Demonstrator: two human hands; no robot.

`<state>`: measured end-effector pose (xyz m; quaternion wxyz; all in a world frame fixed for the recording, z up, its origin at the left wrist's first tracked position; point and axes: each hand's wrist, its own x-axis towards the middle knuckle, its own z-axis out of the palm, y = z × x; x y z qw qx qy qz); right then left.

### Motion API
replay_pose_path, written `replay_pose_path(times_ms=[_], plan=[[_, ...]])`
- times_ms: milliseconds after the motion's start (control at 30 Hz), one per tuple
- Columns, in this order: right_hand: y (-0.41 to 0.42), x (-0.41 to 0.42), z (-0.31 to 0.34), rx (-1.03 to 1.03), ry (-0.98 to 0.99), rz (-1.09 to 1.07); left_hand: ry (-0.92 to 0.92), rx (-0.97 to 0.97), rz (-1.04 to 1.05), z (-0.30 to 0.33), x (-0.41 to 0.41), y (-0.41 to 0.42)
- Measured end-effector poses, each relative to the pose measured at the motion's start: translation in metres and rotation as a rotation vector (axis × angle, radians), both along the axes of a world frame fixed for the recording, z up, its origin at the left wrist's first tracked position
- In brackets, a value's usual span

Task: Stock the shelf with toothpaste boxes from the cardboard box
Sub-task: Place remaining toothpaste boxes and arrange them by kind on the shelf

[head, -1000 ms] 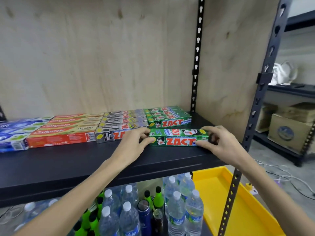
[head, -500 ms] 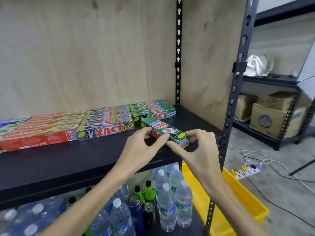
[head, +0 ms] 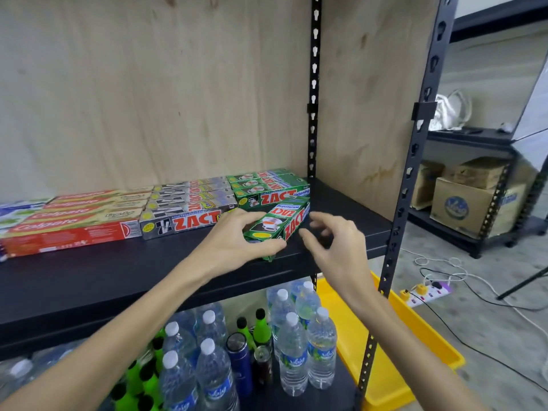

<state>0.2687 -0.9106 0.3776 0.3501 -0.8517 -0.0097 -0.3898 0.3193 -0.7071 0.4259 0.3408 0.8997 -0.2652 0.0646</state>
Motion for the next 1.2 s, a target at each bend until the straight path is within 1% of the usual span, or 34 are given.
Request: replay_pose_path(times_ms=[167, 300, 400, 500, 600, 700, 767, 833, 933, 1000, 1100, 1200], plan=[[-0.027, 0.037, 0.014, -0.059, 0.216, -0.029, -0.104, 0.135, 0.038, 0.002, 0.021, 0.011], [-0.045, 0.061, 0.025, -0.037, 0.34, -0.005, -0.23, 0.339, 0.058, 0.006, 0.037, 0.005], [-0.055, 0.075, 0.029, -0.043, 0.336, 0.005, -0.386, 0.402, 0.117, 0.002, 0.053, 0.002], [-0.062, 0.085, 0.032, -0.012, 0.3, 0.023, -0.466, 0.383, 0.259, -0.006, 0.067, 0.0], [-0.065, 0.098, 0.034, -0.018, 0.314, 0.026, -0.501, 0.363, 0.358, -0.009, 0.077, -0.001], [-0.07, 0.109, 0.036, -0.054, 0.315, 0.021, -0.514, 0.373, 0.391, -0.009, 0.082, -0.003], [-0.074, 0.112, 0.036, -0.045, 0.304, 0.025, -0.527, 0.379, 0.372, -0.01, 0.083, -0.005], [-0.076, 0.111, 0.033, -0.05, 0.288, 0.022, -0.498, 0.342, 0.327, -0.01, 0.084, -0.005], [-0.078, 0.108, 0.028, -0.07, 0.261, 0.003, -0.391, 0.223, 0.256, -0.011, 0.086, -0.001], [-0.079, 0.107, 0.024, -0.095, 0.251, -0.015, -0.348, 0.187, 0.191, -0.011, 0.087, 0.005], [-0.08, 0.107, 0.023, -0.108, 0.263, -0.028, -0.296, 0.182, 0.046, -0.007, 0.087, 0.025], [-0.078, 0.108, 0.023, -0.095, 0.27, -0.029, -0.296, 0.2, -0.014, -0.006, 0.091, 0.041]])
